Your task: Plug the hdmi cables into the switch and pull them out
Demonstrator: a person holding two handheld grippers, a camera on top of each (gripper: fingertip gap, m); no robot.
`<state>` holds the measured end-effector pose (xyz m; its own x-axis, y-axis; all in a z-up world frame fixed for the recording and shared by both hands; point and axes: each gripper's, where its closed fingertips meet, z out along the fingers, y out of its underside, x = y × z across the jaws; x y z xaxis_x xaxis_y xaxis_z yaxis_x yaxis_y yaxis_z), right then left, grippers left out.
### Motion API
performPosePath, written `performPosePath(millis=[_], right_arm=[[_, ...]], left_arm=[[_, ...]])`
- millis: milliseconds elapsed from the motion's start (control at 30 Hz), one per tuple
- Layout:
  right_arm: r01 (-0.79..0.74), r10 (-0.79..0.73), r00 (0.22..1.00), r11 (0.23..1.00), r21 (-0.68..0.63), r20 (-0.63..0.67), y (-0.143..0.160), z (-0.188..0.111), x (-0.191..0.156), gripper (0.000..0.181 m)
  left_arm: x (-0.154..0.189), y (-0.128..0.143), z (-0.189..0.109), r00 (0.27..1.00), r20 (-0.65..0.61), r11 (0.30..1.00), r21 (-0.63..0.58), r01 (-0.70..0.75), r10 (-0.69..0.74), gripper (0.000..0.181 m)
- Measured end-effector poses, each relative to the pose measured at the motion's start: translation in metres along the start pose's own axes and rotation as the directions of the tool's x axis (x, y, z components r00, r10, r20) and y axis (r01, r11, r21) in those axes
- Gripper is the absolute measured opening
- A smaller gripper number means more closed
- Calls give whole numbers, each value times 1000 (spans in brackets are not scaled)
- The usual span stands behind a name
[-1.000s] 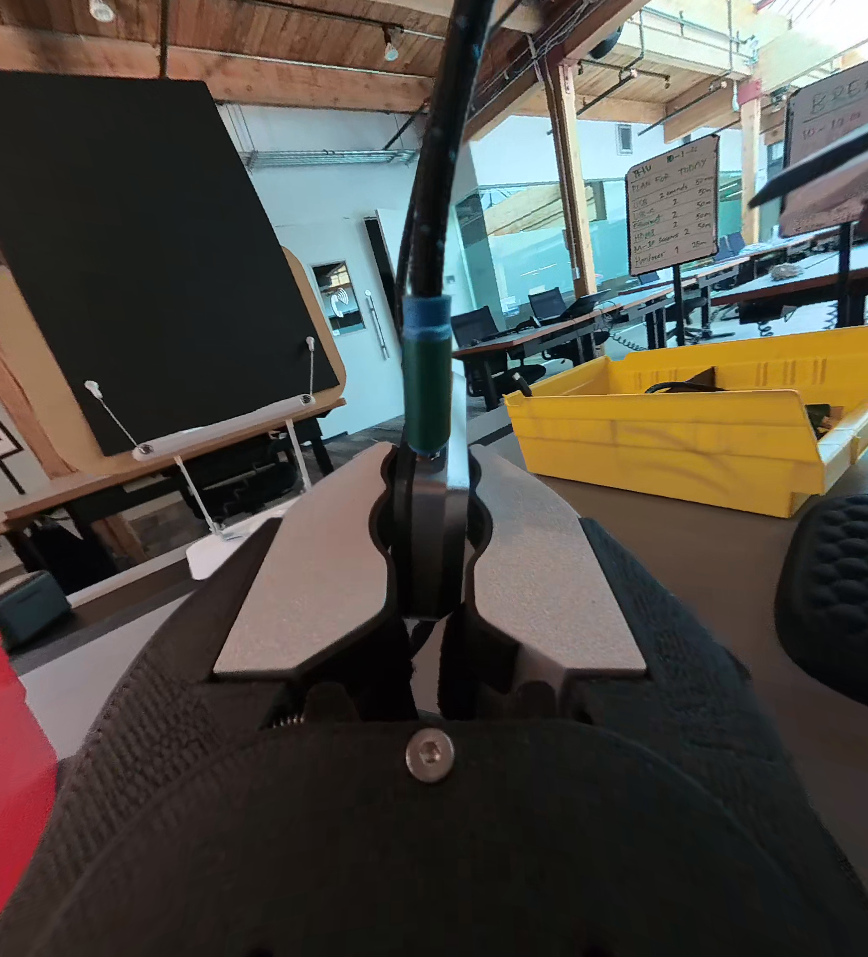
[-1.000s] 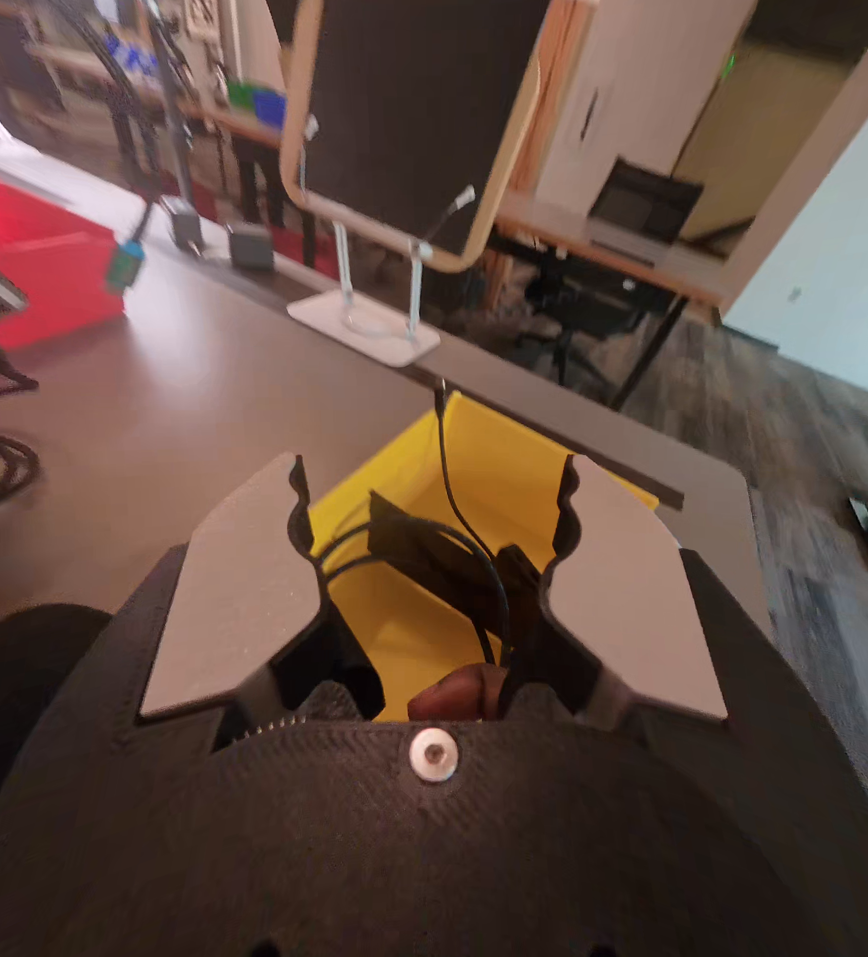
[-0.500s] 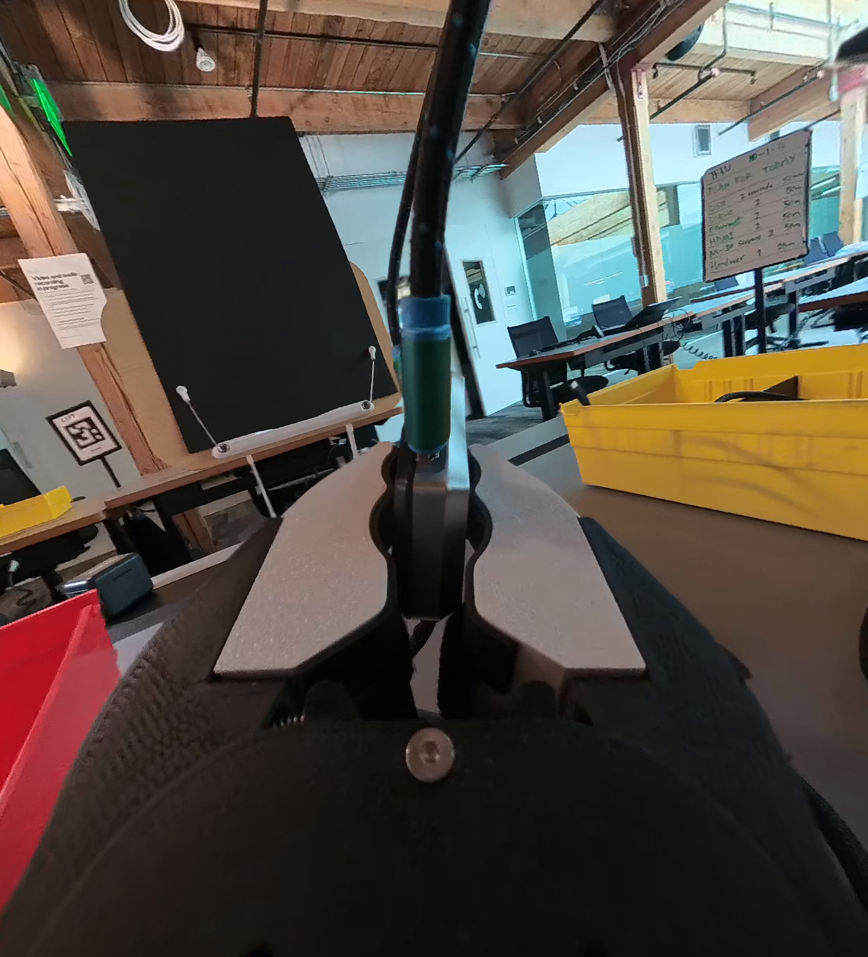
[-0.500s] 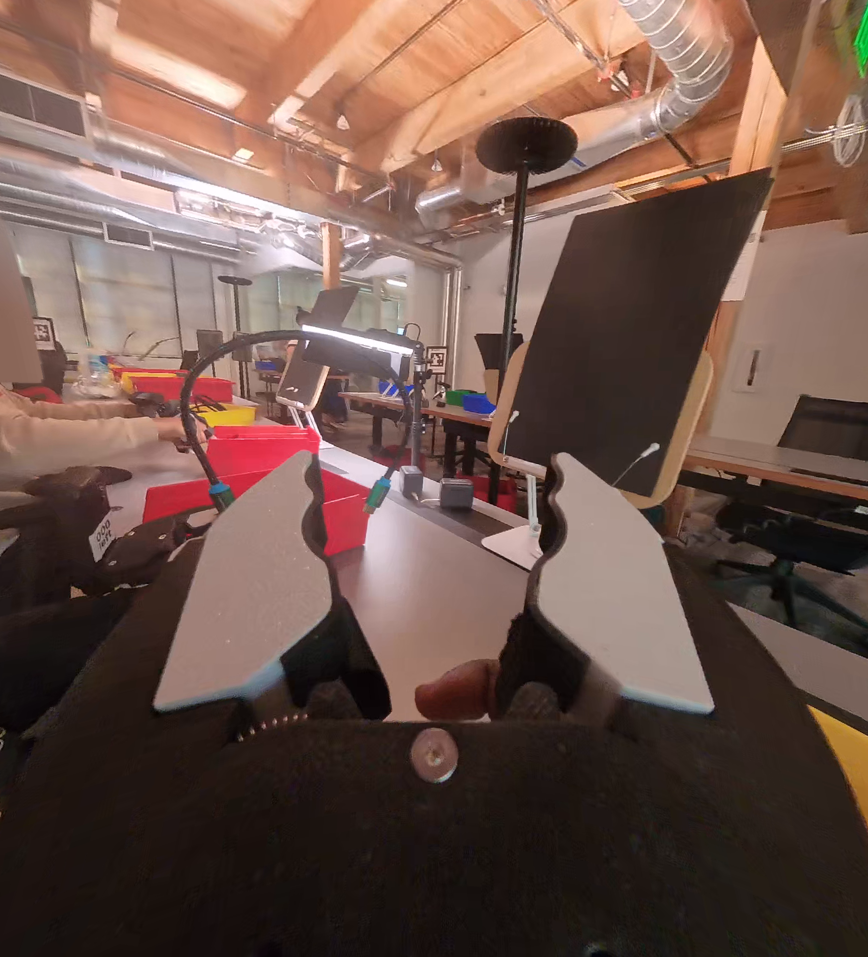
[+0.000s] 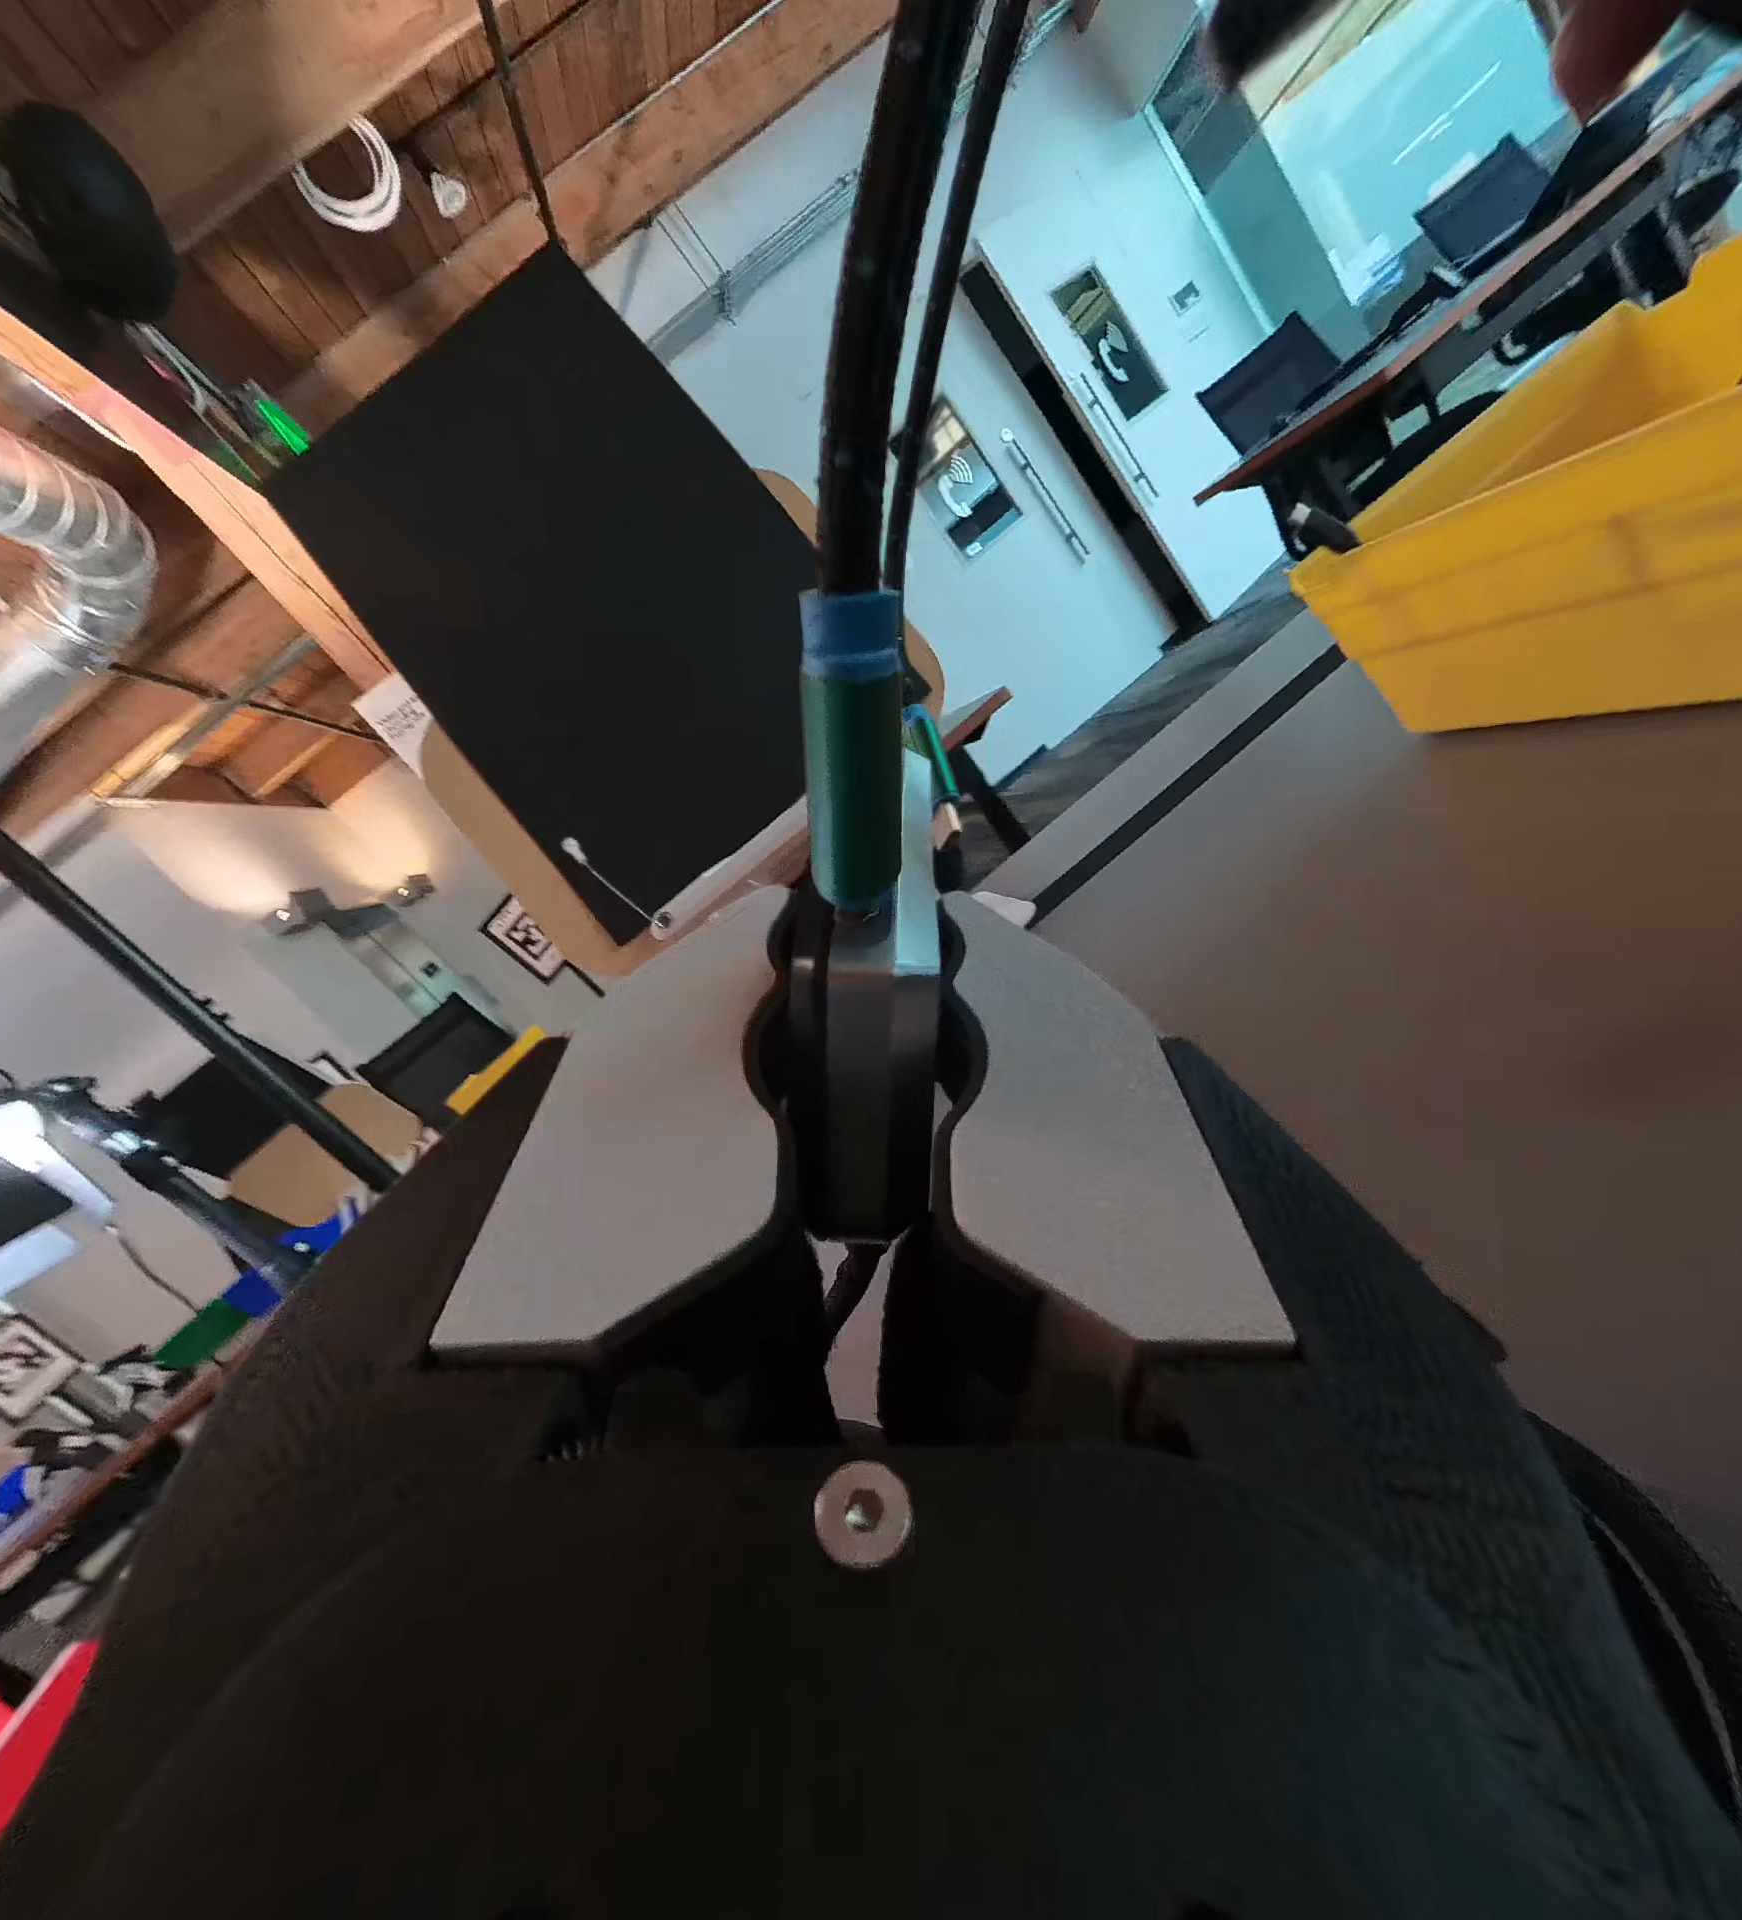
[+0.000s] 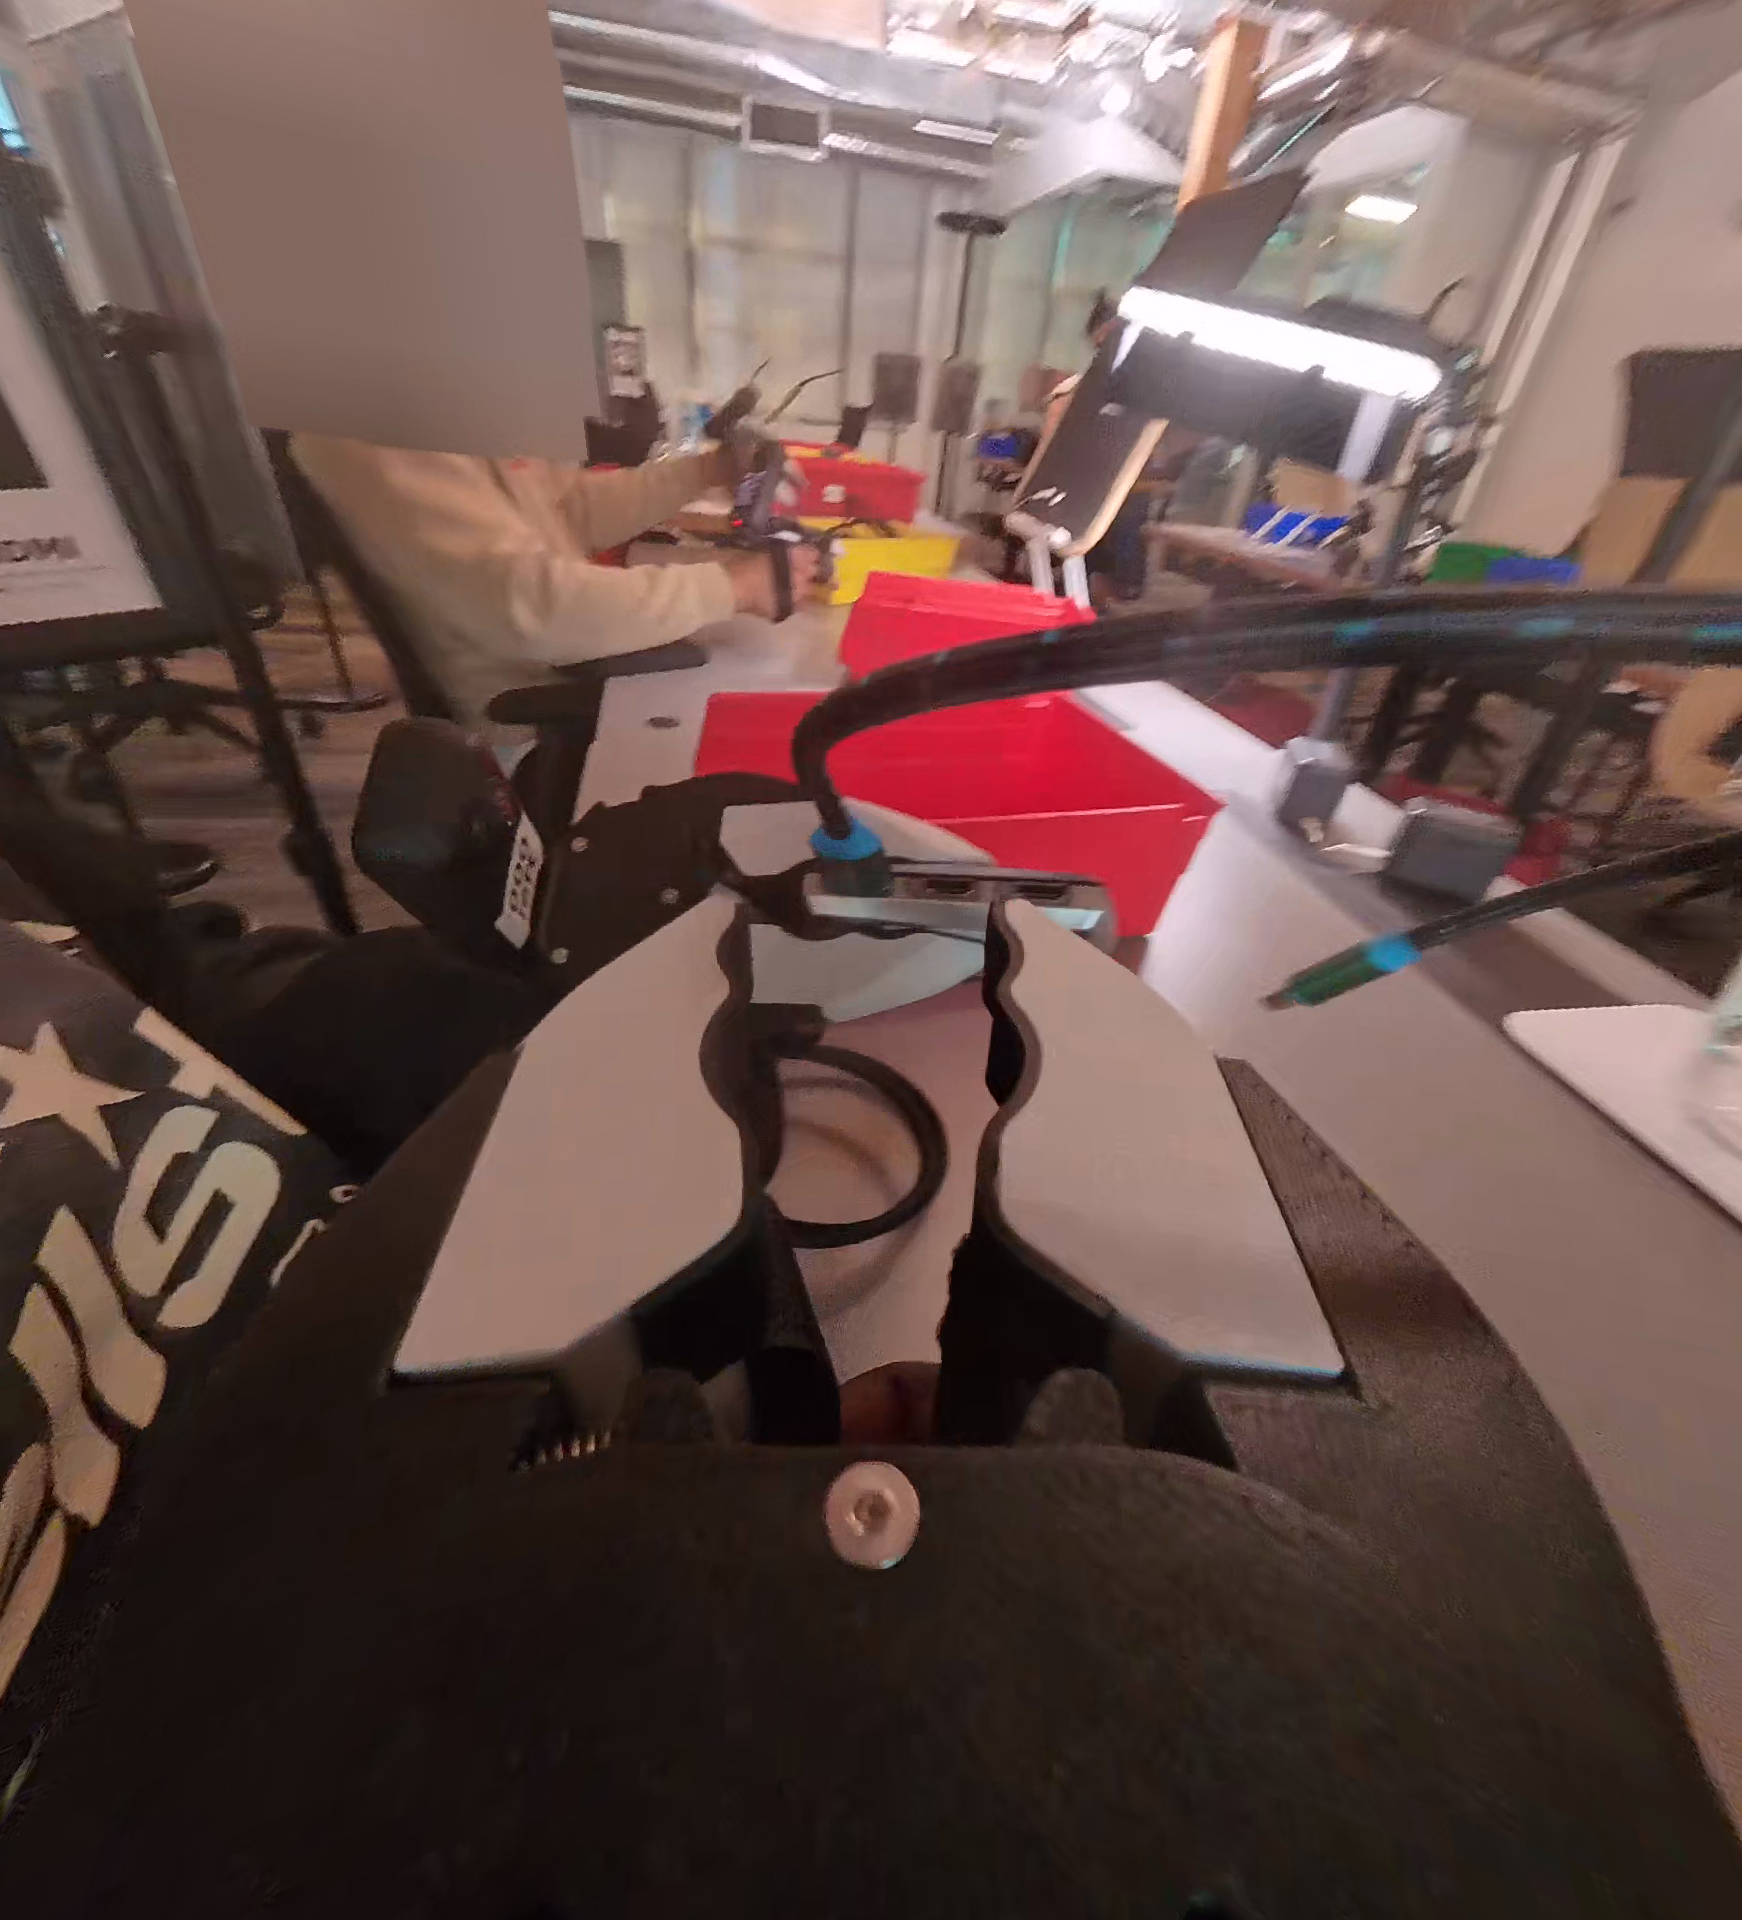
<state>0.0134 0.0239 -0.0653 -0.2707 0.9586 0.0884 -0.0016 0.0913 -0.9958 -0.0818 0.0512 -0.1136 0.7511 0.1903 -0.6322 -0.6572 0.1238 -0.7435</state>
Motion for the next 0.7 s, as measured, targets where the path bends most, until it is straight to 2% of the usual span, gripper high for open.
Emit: performPosePath(millis=[133, 233, 333, 433, 500, 700], right_arm=[[-20, 23, 997, 999, -37, 69, 12, 21, -16, 44], [-31, 30, 997, 1000, 6, 72, 12, 32, -20, 43], [89, -89, 996, 996, -6, -8, 23, 49, -21, 43], [236, -241, 965, 970, -52, -103, 29, 60, -23, 34], [244, -246, 954, 969, -32, -171, 25, 61, -18, 22], [232, -242, 958, 969, -80, -153, 26, 56, -15, 23]], left_arm=[[3, -13, -4, 996, 28, 995, 58, -80, 79, 22], [5, -16, -6, 992, 44, 990, 67, -125, 122, 22], [9, -15, -5, 988, 38, 987, 55, -151, 149, 22], [10, -18, -6, 986, 39, 984, 65, -166, 164, 22], [11, -19, -7, 984, 38, 982, 75, -175, 173, 22], [16, -19, -6, 987, 3, 984, 78, -161, 161, 22]])
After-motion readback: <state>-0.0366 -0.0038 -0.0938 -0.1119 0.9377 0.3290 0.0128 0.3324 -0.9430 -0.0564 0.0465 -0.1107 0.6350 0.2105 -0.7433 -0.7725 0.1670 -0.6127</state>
